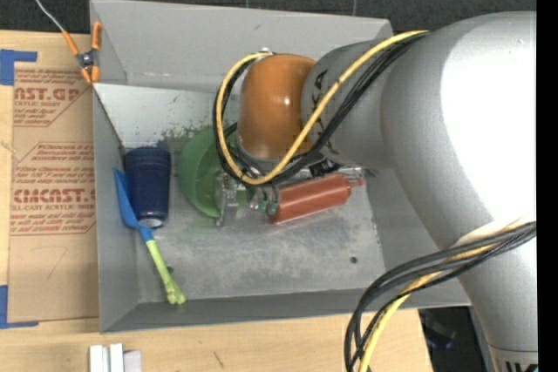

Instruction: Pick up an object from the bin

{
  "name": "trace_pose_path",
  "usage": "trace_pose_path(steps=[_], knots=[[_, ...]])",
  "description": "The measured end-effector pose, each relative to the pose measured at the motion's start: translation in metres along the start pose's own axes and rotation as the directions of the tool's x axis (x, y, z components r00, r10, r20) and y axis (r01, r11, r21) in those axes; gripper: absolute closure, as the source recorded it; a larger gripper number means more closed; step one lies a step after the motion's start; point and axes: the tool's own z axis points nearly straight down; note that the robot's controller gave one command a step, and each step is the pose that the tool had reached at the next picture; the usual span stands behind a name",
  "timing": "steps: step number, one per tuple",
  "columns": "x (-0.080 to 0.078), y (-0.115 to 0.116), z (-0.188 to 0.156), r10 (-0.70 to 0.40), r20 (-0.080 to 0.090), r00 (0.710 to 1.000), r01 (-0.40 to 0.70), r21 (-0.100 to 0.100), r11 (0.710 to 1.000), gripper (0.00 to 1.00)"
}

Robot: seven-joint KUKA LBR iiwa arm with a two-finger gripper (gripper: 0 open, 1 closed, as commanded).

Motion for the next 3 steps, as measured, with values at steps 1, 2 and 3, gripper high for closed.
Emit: trace_pose_path(steps=[1, 2, 3], knots=[[0.0, 0.0, 0.0, 0.0, 0.0, 1.0, 0.0, 0.0, 1.0, 1.0], [-0.001, 0.004, -0.099, 0.024, -0.003, 1.0, -0.024, 0.0, 1.0, 1.0], [-0.001, 0.009, -0.139, 0.01, 0.006, 1.0, -0.01, -0.002, 1.0, 1.0]])
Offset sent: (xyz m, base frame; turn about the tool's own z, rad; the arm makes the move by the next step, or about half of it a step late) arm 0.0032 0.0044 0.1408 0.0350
